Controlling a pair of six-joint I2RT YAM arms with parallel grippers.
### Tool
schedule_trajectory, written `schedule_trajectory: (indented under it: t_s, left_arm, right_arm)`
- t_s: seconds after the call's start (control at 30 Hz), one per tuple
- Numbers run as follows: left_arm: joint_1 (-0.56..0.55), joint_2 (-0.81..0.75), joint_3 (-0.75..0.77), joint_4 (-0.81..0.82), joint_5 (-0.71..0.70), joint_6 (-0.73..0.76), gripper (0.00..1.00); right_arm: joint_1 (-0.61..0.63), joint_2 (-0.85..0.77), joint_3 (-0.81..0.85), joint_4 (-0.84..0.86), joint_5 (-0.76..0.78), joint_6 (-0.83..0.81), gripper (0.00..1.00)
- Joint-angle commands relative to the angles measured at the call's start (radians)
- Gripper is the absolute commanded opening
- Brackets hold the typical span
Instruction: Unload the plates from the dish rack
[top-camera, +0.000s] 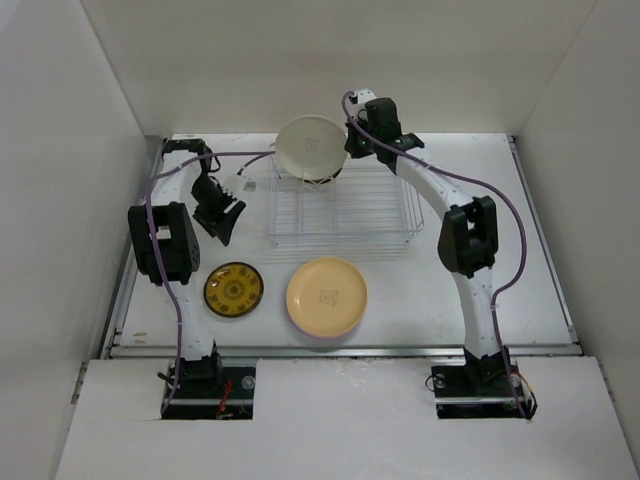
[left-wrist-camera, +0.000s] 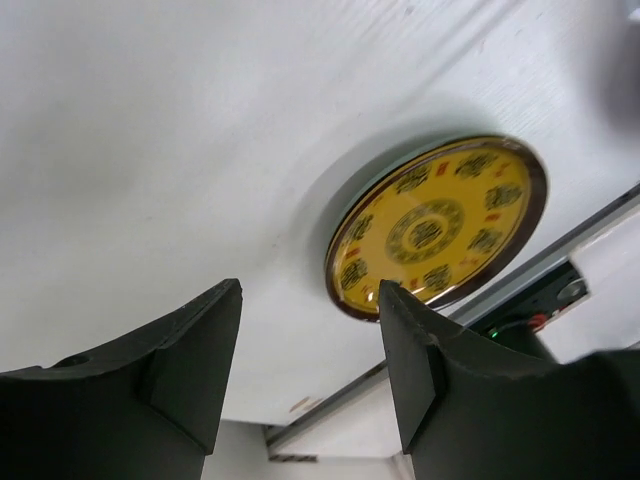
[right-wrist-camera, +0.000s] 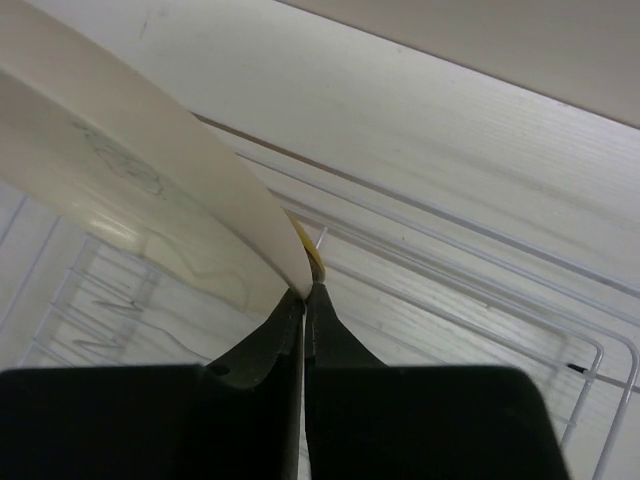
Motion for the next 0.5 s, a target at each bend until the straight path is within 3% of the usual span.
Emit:
schedule_trajectory:
  t_s: [0.0, 0.3, 0.47]
  left_arm:
    - [-0.013, -0.031, 0.051, -0.240, 0.134, -0.056, 0.54]
    - [-0.044, -0.054, 0.138, -0.226, 0.143, -0.085, 0.54]
    - [-0.044, -0.087, 0.120, -0.191, 0.143, -0.107, 0.54]
  right_arm:
    - [0.010, -0.049, -0.050, 0.120, 0.010, -0.006, 0.00]
    - [0.020, -0.124, -0.059, 0.160, 0.053, -0.037, 0.00]
    - [0.020, -0.193, -0.090, 0.210, 0.115, 0.043, 0.00]
